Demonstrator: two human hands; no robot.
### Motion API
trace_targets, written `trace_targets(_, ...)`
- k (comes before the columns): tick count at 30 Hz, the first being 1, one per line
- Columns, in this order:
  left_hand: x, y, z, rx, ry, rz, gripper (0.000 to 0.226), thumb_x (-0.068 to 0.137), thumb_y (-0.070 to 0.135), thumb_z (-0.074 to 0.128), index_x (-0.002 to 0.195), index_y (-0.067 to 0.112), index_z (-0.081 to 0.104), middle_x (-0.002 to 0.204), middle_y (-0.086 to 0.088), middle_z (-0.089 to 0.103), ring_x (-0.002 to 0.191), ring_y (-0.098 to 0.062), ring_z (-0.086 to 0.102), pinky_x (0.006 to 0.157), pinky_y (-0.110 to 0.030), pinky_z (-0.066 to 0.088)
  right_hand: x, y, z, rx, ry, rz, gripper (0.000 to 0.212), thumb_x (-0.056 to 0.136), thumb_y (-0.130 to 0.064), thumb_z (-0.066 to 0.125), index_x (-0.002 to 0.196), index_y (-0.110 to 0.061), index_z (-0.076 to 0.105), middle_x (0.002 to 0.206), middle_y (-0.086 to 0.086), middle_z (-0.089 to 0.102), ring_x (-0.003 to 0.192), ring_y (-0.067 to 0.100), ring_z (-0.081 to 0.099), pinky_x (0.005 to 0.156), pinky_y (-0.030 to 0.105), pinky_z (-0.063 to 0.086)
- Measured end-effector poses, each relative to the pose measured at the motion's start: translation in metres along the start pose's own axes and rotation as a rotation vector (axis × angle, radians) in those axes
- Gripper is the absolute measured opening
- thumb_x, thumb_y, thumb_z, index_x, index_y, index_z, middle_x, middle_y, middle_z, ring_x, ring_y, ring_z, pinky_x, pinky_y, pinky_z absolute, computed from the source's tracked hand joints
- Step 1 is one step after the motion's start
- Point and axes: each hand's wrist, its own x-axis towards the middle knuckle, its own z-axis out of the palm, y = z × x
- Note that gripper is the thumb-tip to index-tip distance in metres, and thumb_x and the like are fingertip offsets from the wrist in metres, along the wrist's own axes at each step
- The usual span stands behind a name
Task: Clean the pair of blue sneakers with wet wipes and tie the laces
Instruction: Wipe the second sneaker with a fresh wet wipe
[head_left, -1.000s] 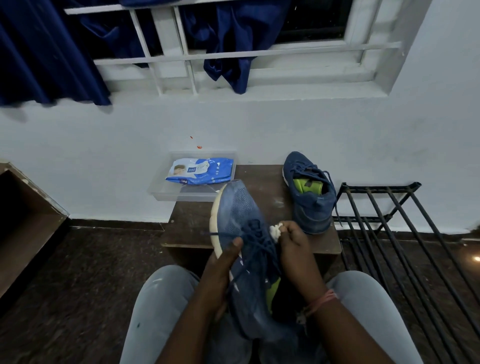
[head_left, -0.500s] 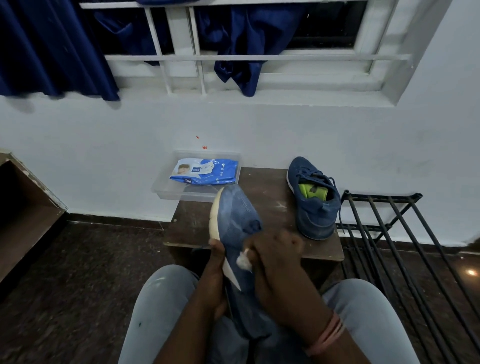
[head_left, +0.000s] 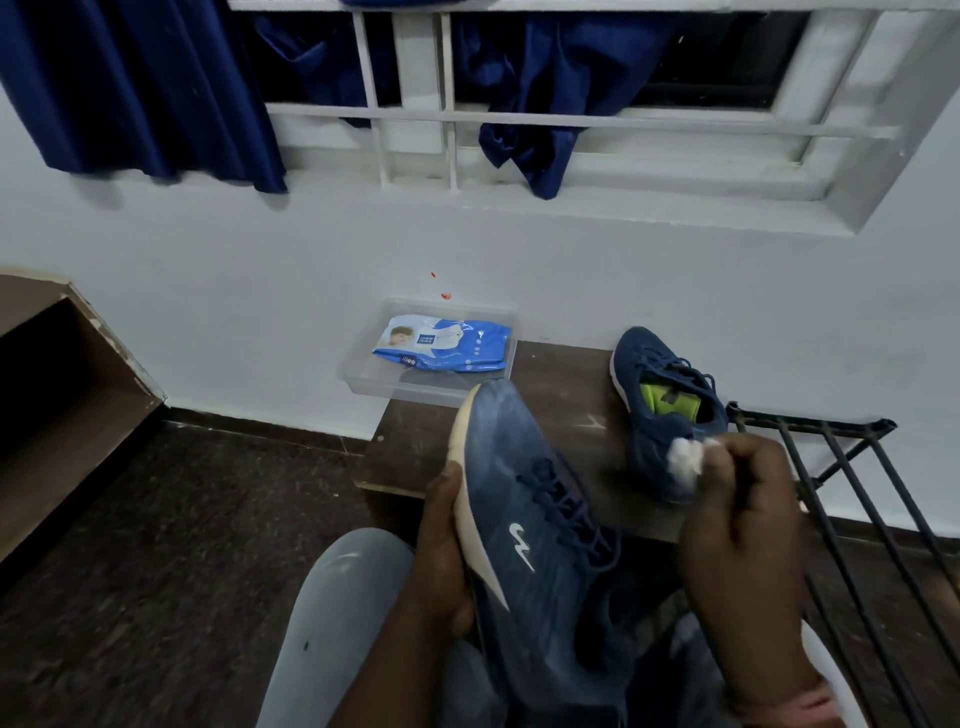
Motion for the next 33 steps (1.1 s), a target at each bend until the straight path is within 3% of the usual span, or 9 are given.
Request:
trace_targets(3, 0.001, -0.002, 0.003, 0.055, -0.056, 0.008, 0.07, 0.076, 0.054, 0.075, 0.128, 0.007, 0.07, 0.132, -0.026, 0.064, 0.122, -0.041, 0.062, 0.106, -0.052, 0.049, -0.009, -0.034, 0.032, -0.064, -0.215, -0.184, 0.01, 0.103, -0.019, 0.053, 0.098, -0.02, 0.062, 0.091, -0.012, 0.06, 0.083, 0.0, 0.055, 0.076, 0.013, 0.042)
trace_targets(6, 0.005, -0.001, 0.006, 0.075, -0.003, 0.011, 0.048, 0.085, 0.04, 0.058, 0.112, 0.005, 0.075, 0.111, -0.024, 0.071, 0.101, -0.036, 0.068, 0.081, -0.038, 0.059, -0.018, -0.035, 0.073, -0.138, -0.36, -0.29, 0.006, 0.099, -0.015, 0.062, 0.094, -0.015, 0.065, 0.093, -0.004, 0.061, 0.086, 0.007, 0.052, 0.079, 0.017, 0.04)
trace_targets(9, 0.006, 0.004, 0.008, 0.007, 0.006, -0.039, 0.055, 0.094, 0.046, 0.049, 0.122, 0.004, 0.07, 0.118, -0.023, 0.07, 0.105, -0.032, 0.07, 0.083, -0.037, 0.06, -0.022, -0.029, 0.095, -0.17, -0.418, -0.298, 0.007, 0.094, -0.01, 0.064, 0.096, -0.01, 0.071, 0.097, 0.004, 0.065, 0.087, 0.007, 0.051, 0.08, 0.009, 0.035)
trace_targets(11, 0.009, 0.006, 0.004, -0.025, -0.044, -0.065, 0.062, 0.088, 0.055, 0.065, 0.12, 0.004, 0.073, 0.118, -0.023, 0.071, 0.106, -0.031, 0.072, 0.084, -0.037, 0.06, -0.029, -0.026, 0.094, -0.172, -0.467, -0.331, 0.007, 0.09, -0.009, 0.068, 0.091, -0.01, 0.074, 0.093, 0.003, 0.067, 0.082, 0.008, 0.055, 0.077, 0.006, 0.035)
trace_targets(13, 0.011, 0.007, 0.003, -0.036, -0.102, -0.061, 0.06, 0.072, 0.048, 0.085, 0.108, 0.0, 0.078, 0.107, -0.022, 0.074, 0.097, -0.029, 0.074, 0.08, -0.036, 0.061, -0.032, -0.022, 0.087, -0.174, -0.525, -0.345, 0.007, 0.089, -0.011, 0.068, 0.086, -0.013, 0.075, 0.088, 0.0, 0.067, 0.077, 0.01, 0.059, 0.073, 0.014, 0.043)
trace_targets(15, 0.013, 0.003, 0.004, -0.068, -0.109, -0.062, 0.046, 0.081, 0.043, 0.07, 0.098, 0.001, 0.08, 0.099, -0.019, 0.075, 0.091, -0.028, 0.075, 0.075, -0.034, 0.061, -0.026, -0.019, 0.082, -0.212, -0.581, -0.336, 0.008, 0.089, -0.014, 0.069, 0.082, -0.017, 0.072, 0.085, -0.003, 0.067, 0.078, 0.011, 0.059, 0.074, 0.025, 0.046)
trace_targets(22, 0.01, -0.004, 0.011, -0.018, -0.074, -0.077, 0.054, 0.092, 0.048, 0.042, 0.111, 0.013, 0.08, 0.123, -0.017, 0.071, 0.109, -0.027, 0.071, 0.086, -0.035, 0.059, 0.027, -0.015, 0.101, -0.282, -0.371, -0.335, 0.012, 0.092, -0.024, 0.067, 0.1, -0.021, 0.075, 0.099, -0.003, 0.073, 0.094, 0.016, 0.062, 0.089, 0.034, 0.045)
trace_targets(28, 0.016, 0.001, 0.0, -0.001, -0.056, -0.063, 0.063, 0.101, 0.052, 0.034, 0.101, 0.012, 0.083, 0.113, -0.018, 0.075, 0.102, -0.025, 0.074, 0.082, -0.033, 0.061, -0.022, -0.01, 0.085, -0.177, -0.612, -0.404, 0.007, 0.092, -0.019, 0.07, 0.092, -0.018, 0.076, 0.091, -0.006, 0.072, 0.089, 0.005, 0.057, 0.089, 0.021, 0.044)
trace_targets(33, 0.016, -0.005, 0.008, 0.057, -0.041, -0.121, 0.065, 0.098, 0.06, 0.037, 0.131, 0.015, 0.069, 0.137, -0.017, 0.064, 0.127, -0.03, 0.062, 0.11, -0.046, 0.043, 0.028, -0.002, 0.098, -0.276, -0.456, -0.357, 0.009, 0.092, -0.026, 0.068, 0.087, -0.023, 0.076, 0.087, -0.007, 0.073, 0.082, 0.011, 0.062, 0.082, 0.033, 0.047)
